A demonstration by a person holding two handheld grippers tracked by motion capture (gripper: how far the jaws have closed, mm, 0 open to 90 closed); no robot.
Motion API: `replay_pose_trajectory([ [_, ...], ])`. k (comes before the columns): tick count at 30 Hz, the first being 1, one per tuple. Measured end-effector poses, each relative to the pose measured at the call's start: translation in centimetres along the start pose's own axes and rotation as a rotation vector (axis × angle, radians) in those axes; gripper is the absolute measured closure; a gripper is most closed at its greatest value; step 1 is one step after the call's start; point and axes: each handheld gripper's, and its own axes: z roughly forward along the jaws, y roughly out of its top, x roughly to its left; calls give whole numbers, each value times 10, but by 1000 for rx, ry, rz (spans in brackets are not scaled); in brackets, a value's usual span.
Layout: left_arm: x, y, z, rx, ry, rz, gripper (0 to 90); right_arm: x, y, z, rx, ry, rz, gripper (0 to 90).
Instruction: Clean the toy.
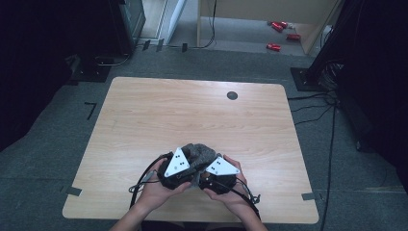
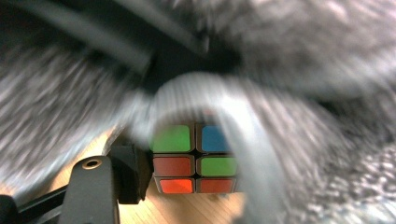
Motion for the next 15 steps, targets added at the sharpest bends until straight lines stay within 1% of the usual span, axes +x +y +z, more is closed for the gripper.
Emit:
replay_pose_trajectory([
  [1, 4, 0, -1, -1, 11, -21, 779, 0, 0, 0, 1, 0, 2, 347],
  [2, 5, 0, -2, -1, 10, -32, 780, 0, 0, 0, -5, 2, -3, 348],
  [3, 5, 0, -3, -3, -2, -26, 782, 0, 1, 0, -8, 5, -2, 348],
  [4, 2, 1, -4, -12, -35, -16, 782, 0, 1, 0, -10, 8, -1, 347],
  [5, -3, 2, -3, -21, -74, 5, 776, 1, 2, -1, -13, 9, 4, 347],
  [6, -10, 3, -2, -26, -83, 39, 768, 0, 2, -1, -18, 7, 3, 347],
  [7, -14, 4, -1, -24, -68, 69, 762, 0, 2, -1, -20, 3, 5, 347],
  [8, -14, 4, 0, -22, -66, 67, 760, 0, 2, -2, -18, 0, 2, 347],
  [9, -11, 4, 1, -23, -75, 41, 761, -1, 2, -2, -16, -3, 1, 347],
  [10, -6, 3, 0, -23, -73, 14, 765, -2, 2, -3, -17, -6, 3, 347],
  [11, -6, 3, 0, -23, -73, 14, 777, -2, 2, -3, -17, -6, 3, 347],
  [12, 6, 0, -3, -27, -53, -38, 783, -3, 2, -4, -17, -9, 2, 348],
  [13, 12, -1, -5, -26, -53, -64, 791, -3, 2, -5, -18, -10, 3, 347],
  [14, 16, -1, -6, -30, -56, -83, 799, -3, 2, -5, -20, -8, 6, 347],
  [15, 17, -1, -8, -36, -70, -93, 805, -3, 2, -5, -25, -7, 6, 347],
])
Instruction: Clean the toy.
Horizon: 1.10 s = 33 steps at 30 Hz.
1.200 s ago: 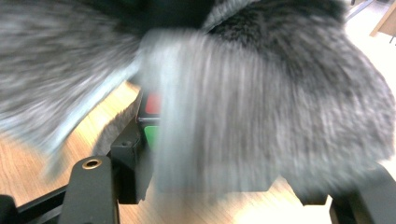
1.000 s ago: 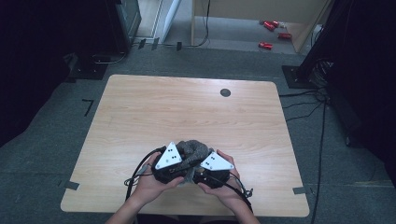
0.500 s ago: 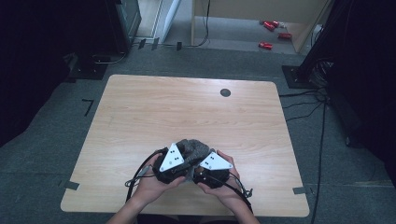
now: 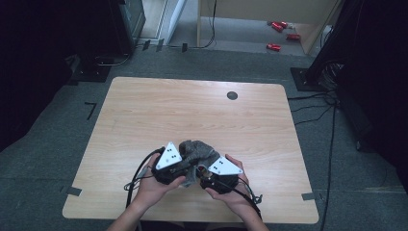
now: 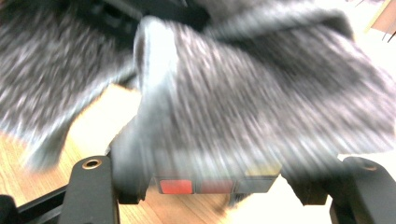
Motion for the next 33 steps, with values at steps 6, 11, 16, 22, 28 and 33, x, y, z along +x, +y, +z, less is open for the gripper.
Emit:
replay_pose_trajectory([
  [6, -20, 3, 7, -17, -93, 68, 803, 0, 2, -1, -12, 6, 2, 348],
  [11, 7, -1, -1, -36, -57, -53, 819, -3, 1, -4, -20, -8, 8, 347],
  [16, 12, -1, -5, -60, -104, -94, 821, -4, 3, -5, -33, -10, 10, 347],
  [22, 10, 0, -3, -60, -101, -92, 822, -8, 3, -7, -41, -18, 20, 348],
  [28, 34, -8, -10, -74, -86, -195, 827, -12, 6, -16, -89, -8, 31, 347],
  [33, 45, -18, 0, -95, -261, -332, 805, -12, 9, -23, -155, 21, 15, 347],
])
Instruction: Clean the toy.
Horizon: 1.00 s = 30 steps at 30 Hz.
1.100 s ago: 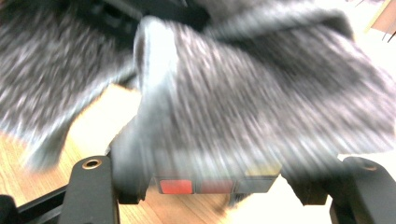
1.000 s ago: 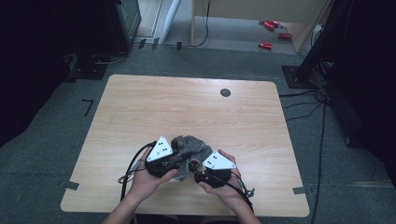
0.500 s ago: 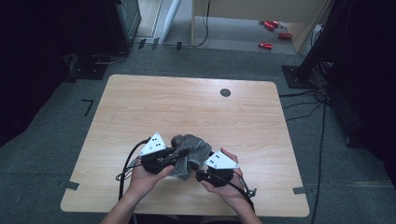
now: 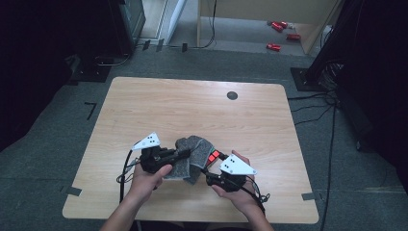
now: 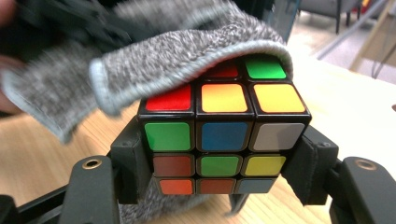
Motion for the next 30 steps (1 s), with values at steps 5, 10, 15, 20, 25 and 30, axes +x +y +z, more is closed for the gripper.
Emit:
replay_pose_trajectory([
  [5, 11, -2, -2, -37, -124, -104, 797, 1, -2, 0, -2, 6, -20, 348],
  [10, 11, 3, -8, -57, -227, -117, 790, 4, -5, 2, 13, -2, -59, 348],
  [15, 18, 2, -6, 16, -233, -128, 778, 6, -2, -1, -4, -27, -96, 347],
  [20, 15, 1, -5, 42, -259, -92, 785, 2, 0, -4, -36, -44, -75, 347],
  [25, 1, 5, -6, 48, -324, 14, 773, 0, -4, -1, -10, -58, -70, 347],
  [30, 4, 3, -4, 51, -252, 11, 767, 0, -2, -4, -26, -57, -67, 347],
])
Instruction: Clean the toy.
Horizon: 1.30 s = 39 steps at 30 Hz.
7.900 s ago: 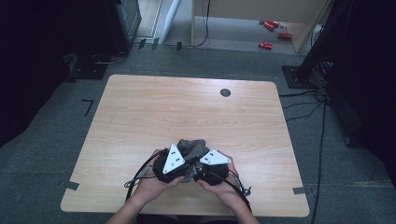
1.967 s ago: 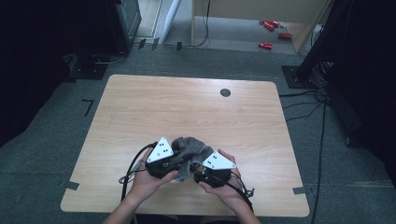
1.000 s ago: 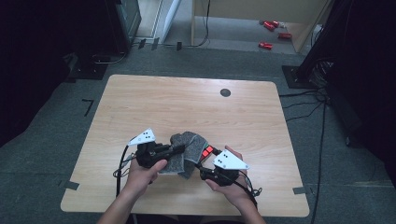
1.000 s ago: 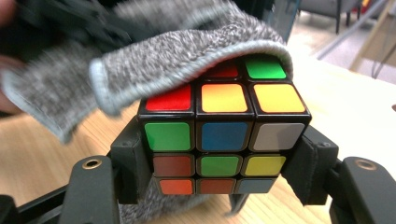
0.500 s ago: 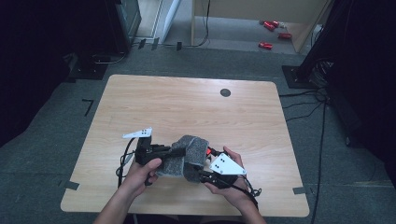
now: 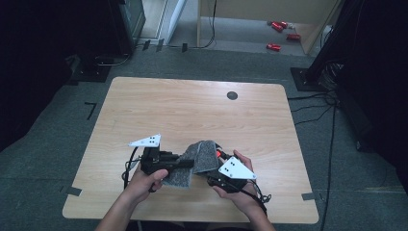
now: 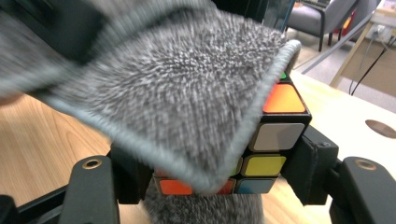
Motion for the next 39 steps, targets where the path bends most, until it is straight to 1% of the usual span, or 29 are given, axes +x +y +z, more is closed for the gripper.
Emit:
replay_pose_trajectory([
  [2, 1, -2, 0, 16, -30, 0, 762, -1, 3, -3, -19, -5, 3, 347],
  [4, -3, -1, -1, 12, -81, 34, 748, -2, 3, -4, -18, -8, 11, 348],
  [6, -8, 2, -2, -15, -100, 66, 724, -2, 0, -1, 0, -10, 7, 347],
  [7, -10, 2, -3, -34, -97, 79, 703, -1, -2, 1, 9, -11, 4, 347],
  [9, -10, 3, -5, -57, -63, 81, 668, 1, -4, 3, 21, -6, 3, 347],
  [10, -7, 3, -8, -73, -11, 71, 658, 1, -4, 3, 20, -4, -1, 347],
  [11, -4, 2, -10, -80, 24, 53, 660, 2, -3, 3, 15, 1, -3, 347],
  [12, 1, 2, -12, -78, 67, 31, 662, 3, -2, 2, 11, 2, -5, 347],
  [13, 4, 1, -13, -56, 123, 16, 669, 2, -1, 1, 8, 2, -7, 347],
  [14, 4, 1, -13, -56, 123, 16, 670, 2, -1, 1, 8, 2, -7, 347],
  [15, 9, -1, -15, 15, 200, 27, 673, -1, -1, 0, 9, -7, -7, 347],
  [16, 11, -2, -14, 67, 203, 24, 671, -2, -2, 0, 15, -16, -2, 347],
  [17, 13, -3, -13, 135, 200, 26, 657, -5, -2, 0, 23, -26, 4, 347],
  [18, 13, -4, -11, 202, 217, 56, 629, -8, -4, 0, 31, -35, 10, 347],
  [19, 12, -6, -8, 259, 248, 88, 607, -11, -5, 1, 41, -42, 17, 347],
  [20, 12, -8, -6, 306, 266, 104, 583, -13, -7, 1, 51, -51, 21, 347],
  [21, 12, -9, -5, 331, 267, 106, 542, -16, -8, 2, 61, -58, 25, 347],
  [23, 12, -7, -7, 347, 232, 102, 458, -19, -11, 2, 72, -66, 27, 348],
  [24, 10, -5, -10, 345, 216, 111, 423, -19, -12, 1, 74, -68, 26, 347],
  [25, 10, -5, -10, 345, 216, 111, 406, -20, -12, 1, 74, -69, 22, 347],
  [26, 5, -1, -18, 326, 160, 131, 376, -20, -12, 0, 73, -68, 22, 347],
  [28, 4, 4, -30, 238, 107, 132, 357, -21, -11, -1, 70, -63, 23, 347],
  [30, 6, 8, -41, 144, 84, 106, 354, -21, -10, -1, 68, -63, 26, 347],
  [31, 6, 8, -41, 144, 84, 106, 354, -21, -10, -1, 68, -63, 26, 347],
  [32, 7, 9, -46, 121, 96, 101, 359, -21, -10, -2, 66, -61, 27, 347],
  [33, 7, 9, -46, 143, 100, 110, 367, -21, -10, -2, 66, -61, 27, 347],
  [35, 3, 7, -40, 239, 137, 149, 367, -22, -10, -2, 65, -62, 27, 347],
  [37, -2, 3, -27, 346, 209, 216, 369, -22, -10, -2, 65, -62, 29, 347],
  [39, -6, -3, -11, 419, 230, 259, 343, -22, -10, -2, 68, -61, 31, 347],
])
